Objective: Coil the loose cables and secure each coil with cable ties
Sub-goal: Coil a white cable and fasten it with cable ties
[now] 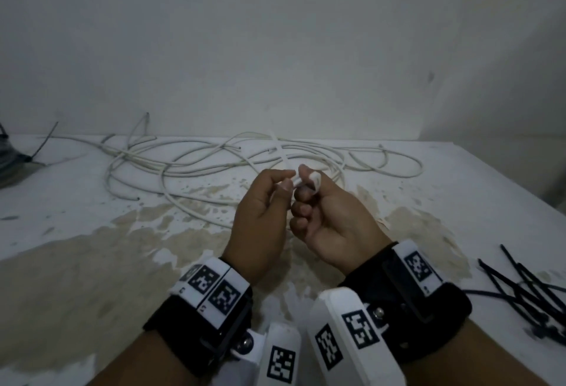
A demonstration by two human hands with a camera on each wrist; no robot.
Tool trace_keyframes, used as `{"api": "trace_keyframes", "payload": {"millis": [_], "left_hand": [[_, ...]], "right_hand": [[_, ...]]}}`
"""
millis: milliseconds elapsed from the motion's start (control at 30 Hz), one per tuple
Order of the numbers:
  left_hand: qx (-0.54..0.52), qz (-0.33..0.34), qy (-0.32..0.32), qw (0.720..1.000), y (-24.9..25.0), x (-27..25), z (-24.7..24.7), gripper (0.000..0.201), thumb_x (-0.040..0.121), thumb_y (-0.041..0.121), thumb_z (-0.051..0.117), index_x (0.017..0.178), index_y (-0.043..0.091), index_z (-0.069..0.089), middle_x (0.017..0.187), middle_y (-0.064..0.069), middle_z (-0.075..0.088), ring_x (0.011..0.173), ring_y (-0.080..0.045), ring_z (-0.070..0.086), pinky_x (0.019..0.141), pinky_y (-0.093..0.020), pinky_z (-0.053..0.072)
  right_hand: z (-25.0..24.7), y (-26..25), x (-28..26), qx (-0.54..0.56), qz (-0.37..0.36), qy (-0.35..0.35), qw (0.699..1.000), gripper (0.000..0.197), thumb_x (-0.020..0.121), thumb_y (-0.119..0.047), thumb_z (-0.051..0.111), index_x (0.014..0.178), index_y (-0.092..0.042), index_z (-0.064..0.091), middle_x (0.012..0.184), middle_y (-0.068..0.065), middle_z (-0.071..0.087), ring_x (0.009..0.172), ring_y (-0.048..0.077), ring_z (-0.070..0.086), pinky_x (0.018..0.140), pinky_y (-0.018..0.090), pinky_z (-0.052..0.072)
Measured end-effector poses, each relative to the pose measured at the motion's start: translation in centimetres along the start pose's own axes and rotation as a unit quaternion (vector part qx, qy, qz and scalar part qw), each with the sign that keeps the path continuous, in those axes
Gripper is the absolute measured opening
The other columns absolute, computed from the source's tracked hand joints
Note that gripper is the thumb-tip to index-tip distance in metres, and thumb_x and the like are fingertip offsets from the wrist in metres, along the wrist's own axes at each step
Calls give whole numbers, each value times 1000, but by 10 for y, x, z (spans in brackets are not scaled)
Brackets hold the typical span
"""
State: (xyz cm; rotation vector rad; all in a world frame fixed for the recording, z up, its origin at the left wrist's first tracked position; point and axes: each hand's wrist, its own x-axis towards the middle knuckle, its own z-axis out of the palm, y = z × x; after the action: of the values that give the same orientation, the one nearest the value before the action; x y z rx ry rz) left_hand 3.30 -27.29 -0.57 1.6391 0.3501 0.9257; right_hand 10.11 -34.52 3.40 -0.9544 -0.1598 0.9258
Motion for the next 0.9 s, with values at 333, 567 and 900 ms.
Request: {"api": "trace_keyframes", "payload": {"millis": [333, 567, 900], "left_hand": [[-66, -109, -59, 990, 5, 5, -4, 20, 98, 32, 44, 106, 15, 53, 72, -8, 62, 63, -20, 56, 52, -25, 42], [-85, -104, 6, 991, 6, 5, -6, 24, 98, 25, 46, 98, 15, 68, 61, 4, 60, 51, -9, 51, 43, -19, 38], [-66, -130, 59, 987, 6, 12, -14, 24, 97, 26, 47, 95, 18, 69, 53, 4, 46, 46, -12, 38, 42, -22, 29]], "right_hand": [[-8, 6, 1, -72, -19, -7, 997, 16, 89, -18, 60, 75, -9, 64, 50, -2, 37, 40, 7, 31, 34, 18, 27], [-12, 6, -3, -74, -10, -47, 996, 23, 89, -30, 59, 80, -10, 66, 62, 2, 59, 44, 7, 47, 39, 18, 39], [-18, 0, -16, -316, -139, -91, 934, 7, 88, -14, 64, 86, -9, 69, 79, 8, 70, 64, 14, 63, 55, 26, 52]]}}
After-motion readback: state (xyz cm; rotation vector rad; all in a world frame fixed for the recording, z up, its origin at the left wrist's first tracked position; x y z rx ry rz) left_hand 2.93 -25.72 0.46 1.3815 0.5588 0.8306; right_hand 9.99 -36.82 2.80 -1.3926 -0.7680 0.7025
